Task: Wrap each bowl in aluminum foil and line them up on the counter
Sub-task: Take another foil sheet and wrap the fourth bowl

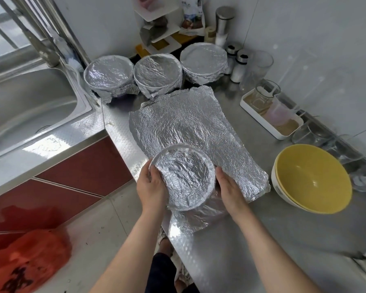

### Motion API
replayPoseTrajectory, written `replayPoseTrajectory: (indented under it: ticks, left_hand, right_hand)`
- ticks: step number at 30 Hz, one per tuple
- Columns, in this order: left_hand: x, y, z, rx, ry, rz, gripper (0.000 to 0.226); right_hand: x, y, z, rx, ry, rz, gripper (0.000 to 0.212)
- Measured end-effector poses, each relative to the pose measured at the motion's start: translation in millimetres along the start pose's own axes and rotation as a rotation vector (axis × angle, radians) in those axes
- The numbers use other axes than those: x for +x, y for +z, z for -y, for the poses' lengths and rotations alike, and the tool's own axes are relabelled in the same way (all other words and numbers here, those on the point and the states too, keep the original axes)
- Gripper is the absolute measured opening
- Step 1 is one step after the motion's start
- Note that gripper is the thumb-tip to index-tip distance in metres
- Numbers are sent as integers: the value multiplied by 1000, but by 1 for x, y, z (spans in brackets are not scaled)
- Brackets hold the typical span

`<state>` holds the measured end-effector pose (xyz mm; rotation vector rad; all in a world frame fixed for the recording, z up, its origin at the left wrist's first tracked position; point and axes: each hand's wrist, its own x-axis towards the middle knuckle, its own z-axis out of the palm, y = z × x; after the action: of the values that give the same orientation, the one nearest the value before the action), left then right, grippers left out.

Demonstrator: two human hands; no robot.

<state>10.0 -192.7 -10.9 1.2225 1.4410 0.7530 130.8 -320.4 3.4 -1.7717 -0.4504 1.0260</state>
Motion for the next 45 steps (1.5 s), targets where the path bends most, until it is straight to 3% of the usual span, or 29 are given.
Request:
replayPoseTrajectory:
  ticks: [12, 18, 20, 25, 29, 32, 35, 37, 39, 41, 45]
  left_hand:
    - [-3, -1, -2, -35, -38, 19, 33]
    - [19, -10, -23, 211, 94, 187, 50]
    - [28, -6, -22, 231, 85, 249, 44]
    - [29, -4, -13, 250, 146, 199, 23]
    - [28, -6, -12, 218, 119, 201, 27]
    - [24, -10, -17, 270, 93, 209, 33]
    - [15, -18, -20, 550, 398, 223, 48]
    - [3, -17, -19, 743, 643, 327, 54]
    - [-14, -13, -12, 921, 783, 467, 58]
    - [-29, -7, -2, 1023, 851, 538, 59]
    - [-36, 1, 8, 1078, 877, 505, 57]
  right_hand:
    - [18, -5, 5, -177, -31, -84, 53]
    - [43, 7, 18, -273, -67, -69, 44]
    - [46, 15, 14, -297, -57, -98, 41]
    - [45, 24, 18, -402, -59, -199, 31]
    - [38, 13, 31, -284, -26, -25, 27]
    - [30, -14, 28, -79, 39, 106, 47]
    - [19, -48, 10, 61, 96, 261, 74]
    - [10, -57, -1, -156, 72, 363, 93]
    - [6, -49, -7, -351, 27, 358, 100]
    - [4, -33, -10, -333, 3, 318, 97]
    - [-1, -9, -21, -270, 0, 141, 73]
